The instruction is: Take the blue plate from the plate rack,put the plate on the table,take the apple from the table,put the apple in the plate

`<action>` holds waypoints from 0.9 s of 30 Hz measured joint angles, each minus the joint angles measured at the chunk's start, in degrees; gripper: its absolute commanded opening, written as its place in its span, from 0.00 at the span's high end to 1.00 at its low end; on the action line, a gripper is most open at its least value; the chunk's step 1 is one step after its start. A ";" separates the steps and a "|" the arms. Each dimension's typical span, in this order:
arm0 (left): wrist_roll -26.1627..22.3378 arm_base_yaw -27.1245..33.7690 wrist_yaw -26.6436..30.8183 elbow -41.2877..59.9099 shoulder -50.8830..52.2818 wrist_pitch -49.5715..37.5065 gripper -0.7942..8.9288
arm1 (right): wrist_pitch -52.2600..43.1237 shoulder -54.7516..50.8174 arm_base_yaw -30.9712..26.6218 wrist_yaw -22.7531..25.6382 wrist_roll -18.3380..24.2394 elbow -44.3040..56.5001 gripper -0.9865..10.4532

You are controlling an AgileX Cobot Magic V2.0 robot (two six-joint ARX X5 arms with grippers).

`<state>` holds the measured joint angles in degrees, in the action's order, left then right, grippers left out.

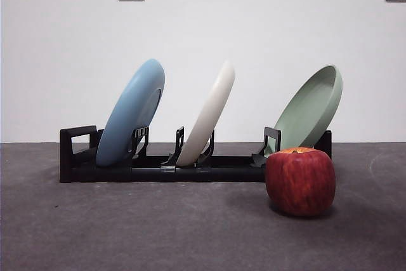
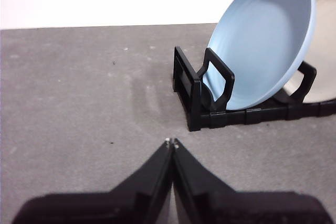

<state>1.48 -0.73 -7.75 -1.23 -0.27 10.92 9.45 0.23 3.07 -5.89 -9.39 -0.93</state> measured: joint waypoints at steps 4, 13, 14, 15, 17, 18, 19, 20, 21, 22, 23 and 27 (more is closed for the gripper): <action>3.63 0.00 -0.42 -0.04 0.00 0.09 0.93 | 1.09 0.00 0.00 -0.07 -3.39 -0.33 0.92; 12.92 -0.02 -1.70 -7.39 -2.01 3.28 0.93 | 5.46 3.93 0.00 -0.09 -8.26 -7.96 0.92; 13.49 -0.02 -1.73 -8.96 -2.71 3.54 0.93 | 5.42 4.79 0.00 -0.09 -8.46 -9.29 0.92; 13.94 -0.02 -1.70 -10.84 -3.78 3.89 0.93 | 5.40 5.95 0.00 -0.11 -8.72 -10.86 0.92; 14.45 -0.02 -1.70 -14.29 -6.45 4.44 0.93 | 5.25 8.44 0.00 -0.11 -8.92 -13.88 0.92; 14.64 -0.02 -1.70 -16.09 -8.07 4.55 0.93 | 5.33 9.90 0.00 -0.11 -9.05 -15.50 0.92; 14.67 -0.02 -1.73 -17.81 -9.77 4.57 0.93 | 5.53 11.50 0.00 -0.11 -9.07 -17.25 0.92; 14.67 -0.02 -1.75 -19.37 -11.34 4.61 0.93 | 5.81 12.96 0.00 -0.11 -9.09 -18.78 0.92; 14.67 -0.02 -1.86 -21.22 -13.22 4.74 0.93 | 6.45 14.80 0.00 -0.11 -9.09 -20.61 0.92; 14.64 -0.02 -2.14 -23.08 -15.15 4.79 0.93 | 7.26 16.72 0.00 -0.11 -9.09 -22.53 0.92; 14.58 -0.02 -2.75 -24.72 -16.85 4.87 0.93 | 8.00 18.49 0.00 -0.11 -9.07 -24.20 0.92; 13.99 -0.02 -6.43 -32.15 -24.50 5.38 0.93 | 12.09 26.40 0.00 -2.71 -7.93 -31.98 0.92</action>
<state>15.46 -0.75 -14.17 -33.39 -24.77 16.29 21.54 26.63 3.07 -8.60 -17.32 -32.91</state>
